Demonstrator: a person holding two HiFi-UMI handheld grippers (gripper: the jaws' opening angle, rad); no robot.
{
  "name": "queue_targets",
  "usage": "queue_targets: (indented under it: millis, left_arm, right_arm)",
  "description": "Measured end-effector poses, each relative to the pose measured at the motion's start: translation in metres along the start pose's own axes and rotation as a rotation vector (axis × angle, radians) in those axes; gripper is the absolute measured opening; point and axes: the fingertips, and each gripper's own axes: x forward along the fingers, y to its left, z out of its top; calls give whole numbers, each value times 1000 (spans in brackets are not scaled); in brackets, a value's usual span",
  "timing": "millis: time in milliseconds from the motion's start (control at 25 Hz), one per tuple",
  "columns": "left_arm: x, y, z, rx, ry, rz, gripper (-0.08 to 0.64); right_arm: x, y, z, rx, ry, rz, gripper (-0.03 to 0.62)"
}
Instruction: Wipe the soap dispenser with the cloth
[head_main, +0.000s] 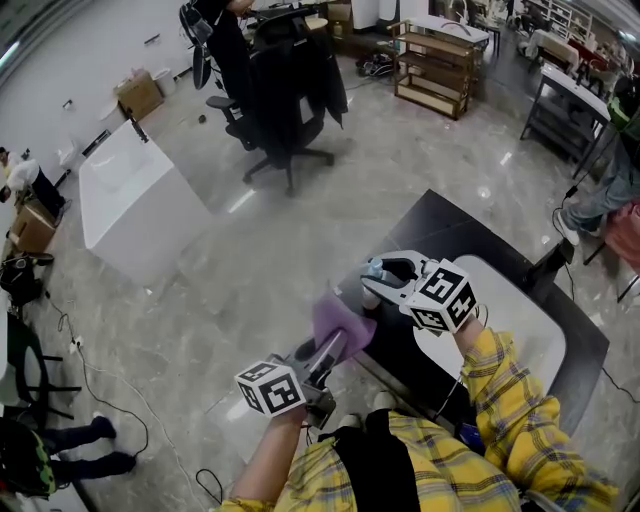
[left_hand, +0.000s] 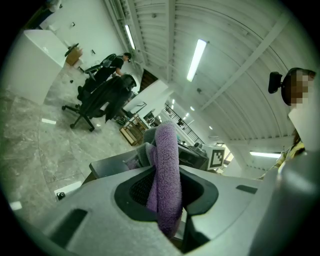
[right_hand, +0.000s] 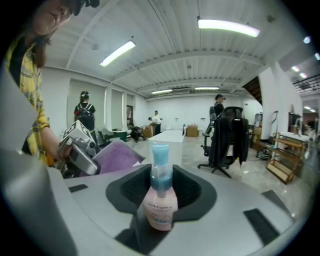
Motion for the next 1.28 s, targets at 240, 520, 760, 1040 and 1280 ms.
queue_targets:
  millis: [240,520,760,1040,1280]
  left_arm:
    - [1,-4,0,-2,0,-9,77]
    - [5,-10,-4,-7,-5,-19,75]
    - [3,-11,1,-9,-11,-26,77]
    - [3,-4,1,-10,-15,-25,77]
    - [4,-3,2,-9,-8,-30,75]
  right_arm:
    - [-4,-10,0,121,2,-279,123]
    - [-8,-17,-3,193,6,-504,123]
    - [-3,-13,3,150,-8,-460,125]
    - [-15,-5,-10,27,-26,-174,244]
    - [-7,-7,-31,-121,81,-33,275]
